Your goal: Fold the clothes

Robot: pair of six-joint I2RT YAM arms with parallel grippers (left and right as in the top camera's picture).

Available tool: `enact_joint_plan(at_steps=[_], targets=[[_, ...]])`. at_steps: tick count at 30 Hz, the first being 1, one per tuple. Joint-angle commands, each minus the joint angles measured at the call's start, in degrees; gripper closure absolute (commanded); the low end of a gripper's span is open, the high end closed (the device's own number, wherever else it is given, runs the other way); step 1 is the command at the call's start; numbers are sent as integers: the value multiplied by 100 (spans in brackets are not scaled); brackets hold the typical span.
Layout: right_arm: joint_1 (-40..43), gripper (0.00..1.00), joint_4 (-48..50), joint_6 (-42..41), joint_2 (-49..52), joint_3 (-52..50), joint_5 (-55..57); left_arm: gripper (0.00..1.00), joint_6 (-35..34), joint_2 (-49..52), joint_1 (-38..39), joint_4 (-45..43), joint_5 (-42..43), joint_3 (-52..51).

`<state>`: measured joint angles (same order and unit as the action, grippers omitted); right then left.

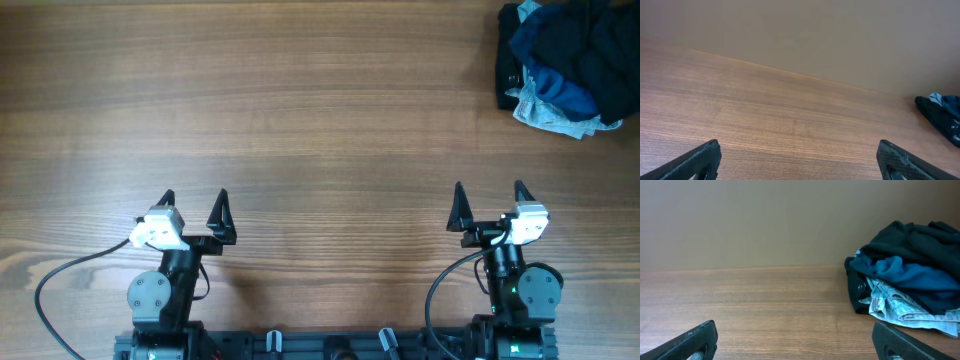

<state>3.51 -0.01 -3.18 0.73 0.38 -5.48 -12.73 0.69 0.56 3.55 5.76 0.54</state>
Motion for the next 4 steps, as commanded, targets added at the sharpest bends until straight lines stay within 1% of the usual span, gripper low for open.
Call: enact_joint_plan(at_steps=[1, 4], targets=[[-17, 0, 22, 15, -46, -9, 81, 0, 50, -52, -35, 44, -72, -20], [-17, 0, 22, 13, -46, -9, 81, 0, 52, -52, -35, 44, -72, -20]])
